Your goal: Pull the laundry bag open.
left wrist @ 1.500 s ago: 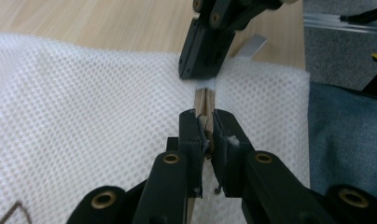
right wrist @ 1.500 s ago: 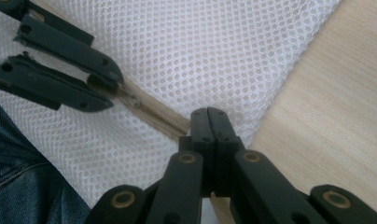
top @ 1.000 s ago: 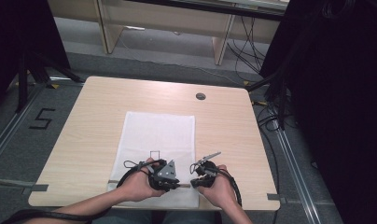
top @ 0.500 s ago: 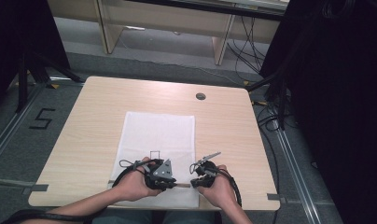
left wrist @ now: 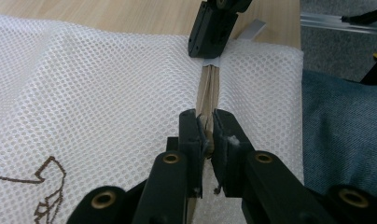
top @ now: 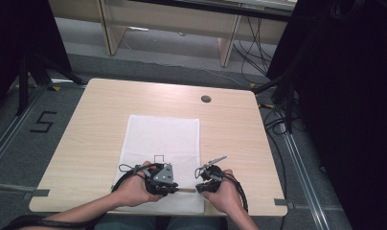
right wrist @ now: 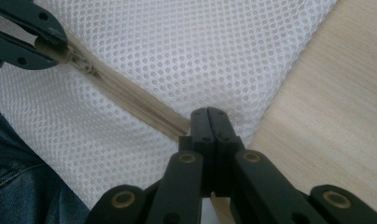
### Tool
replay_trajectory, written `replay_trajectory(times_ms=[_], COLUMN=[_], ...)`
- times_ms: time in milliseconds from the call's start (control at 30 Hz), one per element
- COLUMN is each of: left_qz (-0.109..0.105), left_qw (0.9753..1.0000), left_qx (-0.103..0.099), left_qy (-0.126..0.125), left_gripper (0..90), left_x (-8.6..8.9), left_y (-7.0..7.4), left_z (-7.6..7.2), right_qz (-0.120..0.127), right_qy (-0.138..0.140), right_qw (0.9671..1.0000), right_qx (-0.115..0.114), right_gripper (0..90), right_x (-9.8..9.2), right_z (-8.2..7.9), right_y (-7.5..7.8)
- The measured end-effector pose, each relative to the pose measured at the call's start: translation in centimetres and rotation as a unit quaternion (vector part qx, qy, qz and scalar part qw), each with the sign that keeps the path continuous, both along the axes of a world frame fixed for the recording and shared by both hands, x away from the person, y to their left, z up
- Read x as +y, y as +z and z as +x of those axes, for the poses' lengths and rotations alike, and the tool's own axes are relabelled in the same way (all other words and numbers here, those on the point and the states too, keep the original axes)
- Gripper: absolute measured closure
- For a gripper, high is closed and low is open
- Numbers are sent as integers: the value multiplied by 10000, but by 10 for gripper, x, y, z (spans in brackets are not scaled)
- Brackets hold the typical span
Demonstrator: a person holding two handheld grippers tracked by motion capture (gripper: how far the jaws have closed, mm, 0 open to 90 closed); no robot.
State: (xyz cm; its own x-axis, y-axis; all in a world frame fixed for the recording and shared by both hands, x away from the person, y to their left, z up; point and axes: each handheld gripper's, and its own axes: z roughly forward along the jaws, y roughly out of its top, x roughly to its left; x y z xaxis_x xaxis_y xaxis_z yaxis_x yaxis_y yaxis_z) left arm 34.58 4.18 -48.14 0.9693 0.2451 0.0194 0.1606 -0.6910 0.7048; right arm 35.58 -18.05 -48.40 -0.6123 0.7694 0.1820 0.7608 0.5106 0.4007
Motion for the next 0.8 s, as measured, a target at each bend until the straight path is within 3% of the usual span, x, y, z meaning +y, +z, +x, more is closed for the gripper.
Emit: replay_trajectory(times_ms=[800], left_qz=[-65], left_qw=[10000], left_qx=[18], left_qy=[-7], left_gripper=[821], left_x=[10], left_y=[2], left_z=[-2], right_qz=[18], right_qy=[73], right_qw=[9999], right_qx=[-83], right_gripper=[900], right_x=[-1], right_z=[1], right_y=[-1])
